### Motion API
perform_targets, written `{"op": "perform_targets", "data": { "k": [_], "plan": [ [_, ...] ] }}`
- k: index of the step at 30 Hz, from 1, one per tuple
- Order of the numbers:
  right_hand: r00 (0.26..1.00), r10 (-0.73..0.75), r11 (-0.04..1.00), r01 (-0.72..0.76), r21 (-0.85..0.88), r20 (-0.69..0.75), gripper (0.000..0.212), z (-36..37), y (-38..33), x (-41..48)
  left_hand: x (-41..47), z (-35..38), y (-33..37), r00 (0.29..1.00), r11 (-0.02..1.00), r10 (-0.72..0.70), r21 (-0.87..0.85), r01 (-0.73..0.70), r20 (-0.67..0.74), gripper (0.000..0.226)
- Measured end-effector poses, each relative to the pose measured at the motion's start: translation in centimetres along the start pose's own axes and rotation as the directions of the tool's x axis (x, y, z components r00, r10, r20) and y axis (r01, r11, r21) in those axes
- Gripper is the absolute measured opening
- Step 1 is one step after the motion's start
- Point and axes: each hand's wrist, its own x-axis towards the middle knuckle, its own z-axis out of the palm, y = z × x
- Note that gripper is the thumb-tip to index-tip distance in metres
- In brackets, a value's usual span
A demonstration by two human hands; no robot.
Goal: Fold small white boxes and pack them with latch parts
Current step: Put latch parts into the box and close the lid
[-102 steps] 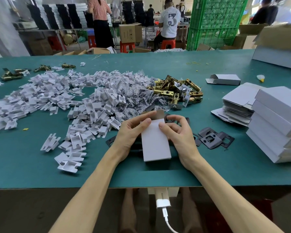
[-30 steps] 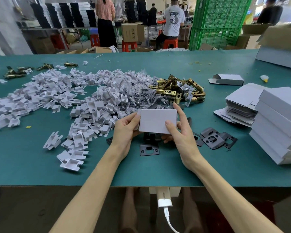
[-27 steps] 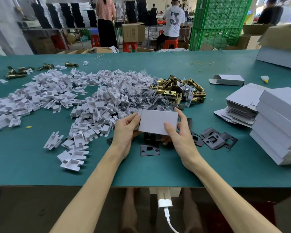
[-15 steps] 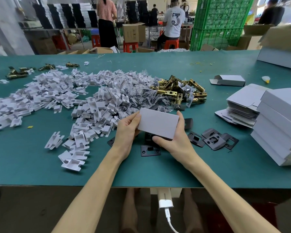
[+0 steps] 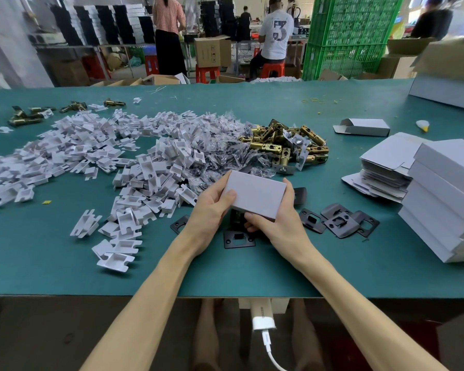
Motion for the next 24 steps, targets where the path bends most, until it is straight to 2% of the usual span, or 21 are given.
{"op": "perform_targets", "data": {
  "k": [9,16,20,24],
  "plan": [
    [1.0,-0.006,1.0,0.006,0.026,-0.016,0.067,-0.11,0.11,0.11,-0.13,0.47,0.17,0.999,0.999,-0.04,0.004,0.04,0.027,0.059],
    [1.0,-0.014,1.0,0.014,-0.016,-0.017,0.069,0.1,-0.05,0.08,0.1,0.32,0.24,0.999,0.994,-0.042,-0.105,0.039,-0.031,0.054],
    [0.998,0.047,0.998,-0.044,0.048,-0.053,0.072,0.12,0.05,0.07,0.04,0.26,-0.09,0.998,0.996,-0.053,-0.067,0.054,0.02,0.044],
    [0.994,0.045,0.997,-0.039,0.066,-0.102,0.076,0.02,-0.22,-0.05,0.23,0.01,-0.13,0.997,0.995,-0.082,-0.063,0.083,0.011,0.05]
  ]
}}
